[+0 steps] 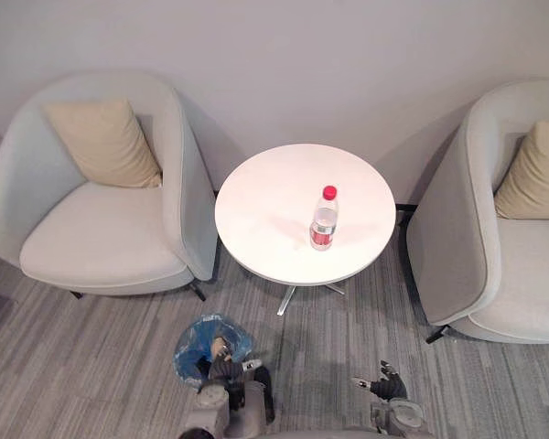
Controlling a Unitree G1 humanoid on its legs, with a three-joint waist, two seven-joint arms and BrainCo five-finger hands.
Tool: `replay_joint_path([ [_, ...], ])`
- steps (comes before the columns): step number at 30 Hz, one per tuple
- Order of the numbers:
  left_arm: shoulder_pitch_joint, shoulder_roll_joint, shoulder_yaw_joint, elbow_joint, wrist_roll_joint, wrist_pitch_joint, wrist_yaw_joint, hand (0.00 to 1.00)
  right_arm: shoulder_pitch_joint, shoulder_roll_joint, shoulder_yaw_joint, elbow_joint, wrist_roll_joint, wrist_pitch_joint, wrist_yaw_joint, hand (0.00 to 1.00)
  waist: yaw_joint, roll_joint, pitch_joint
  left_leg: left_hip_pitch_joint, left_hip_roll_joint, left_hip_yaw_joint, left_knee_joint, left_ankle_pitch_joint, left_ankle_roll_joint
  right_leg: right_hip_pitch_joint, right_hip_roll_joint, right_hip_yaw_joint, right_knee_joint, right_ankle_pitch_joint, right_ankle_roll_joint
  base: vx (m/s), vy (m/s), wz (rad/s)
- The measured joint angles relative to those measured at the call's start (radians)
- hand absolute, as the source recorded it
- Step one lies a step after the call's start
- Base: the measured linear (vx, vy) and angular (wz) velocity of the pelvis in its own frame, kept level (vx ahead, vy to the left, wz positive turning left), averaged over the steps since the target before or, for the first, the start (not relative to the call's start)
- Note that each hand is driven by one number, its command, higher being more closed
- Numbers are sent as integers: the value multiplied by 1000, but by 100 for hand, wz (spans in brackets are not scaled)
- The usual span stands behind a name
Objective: Gather rubbish on tea table into small bin, then transfer packed bag to large trash can.
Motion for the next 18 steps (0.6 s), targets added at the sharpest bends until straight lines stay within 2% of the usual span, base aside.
replay_joint_path([
  [2, 17, 8, -3, 2, 1, 1, 1, 0, -11, -5, 4, 9, -38, 3, 2, 0, -1, 1, 0, 73, -27, 29, -31, -26, 15, -60, -27, 48, 191, -10, 20, 262, 159, -37],
  [3, 29, 14, -9, 4, 1, 1, 1, 0, -9, -2, 24, 8, -52, 2, 2, 0, -5, 0, 0, 121, -38, 39, -48, -44, 25, -122, -42, 67, 366, 8, 60, 223, 133, -29],
  [4, 31, 21, -22, 5, 1, 1, 1, 0, -7, 0, 31, 8, -58, 2, 4, 0, -4, -2, -2, 141, -45, 41, -52, -50, 31, -156, -52, 76, 453, 20, 98, 228, 107, -11],
  [5, 30, 29, -34, 11, 2, 2, 1, 0, 2, 4, 30, 1, -65, 0, 6, 0, -4, -9, -6, 169, -55, 37, -50, -75, 46, -211, -63, 90, 575, -7, 121, 268, 81, 14],
  [6, 31, 27, -36, 14, 2, 2, 1, 0, 8, -1, 29, 0, -71, -2, 6, 0, -5, -13, -8, 191, -60, 27, -51, -87, 46, -257, -66, 80, 625, -32, 116, 224, 59, 28],
  [7, 31, 26, -36, 14, 2, 2, 1, 0, 11, -4, 30, 0, -71, -3, 6, 0, -6, -14, -10, 199, -60, 21, -51, -88, 44, -275, -64, 72, 623, -39, 104, 508, -126, 138],
  [8, 31, 20, -17, 9, 2, 0, 2, 0, 18, 5, 29, 3, -69, -6, 6, 0, -27, -45, -28, 220, -63, -69, -46, -95, 19, -344, -37, 88, 299, 33, 52, 451, -229, 137],
  [9, 29, 20, -14, 13, 2, 1, 2, 0, 18, 16, 27, 10, -68, -7, 6, 0, -28, -49, -32, 220, -65, -89, -38, -108, -1, -332, -42, 85, 257, 55, 46, 516, -296, 132],
  [10, 31, 8, -13, 13, 2, 1, 1, 0, 18, 12, 26, 8, -67, -8, 7, 0, -28, -27, -38, 219, -47, -98, -35, -108, -6, -323, -29, 81, 248, 62, 36, 166, -172, 16],
  [12, 39, -15, -9, 13, 2, 0, 1, 0, 19, 2, 24, 9, -61, -8, 6, 0, -28, -7, -48, 225, -19, -103, -39, -121, -29, -306, 6, 76, 215, 63, 35, 110, -139, -7],
  [15, 43, -49, 11, 23, 3, 1, -2, 0, 25, -4, 23, 11, -59, -9, 6, 0, -31, 9, -58, 242, 10, -112, -76, -106, -52, -255, 35, 54, 111, 96, 14, 34, -103, -3],
  [16, 41, -57, 13, 23, 3, 0, -3, 0, 34, -6, 22, 12, -51, -10, 6, 0, -29, 8, -60, 251, 23, -115, -92, -98, -64, -226, 49, 47, 56, 123, 7, -1, -49, 11],
  [18, 42, -51, 13, 22, 3, -1, -3, 0, 43, -4, 22, 13, -48, -11, 6, 0, -29, 6, -67, 255, 28, -132, -107, -92, -66, -204, 55, 35, 21, 137, 5, -23, -39, 17],
])
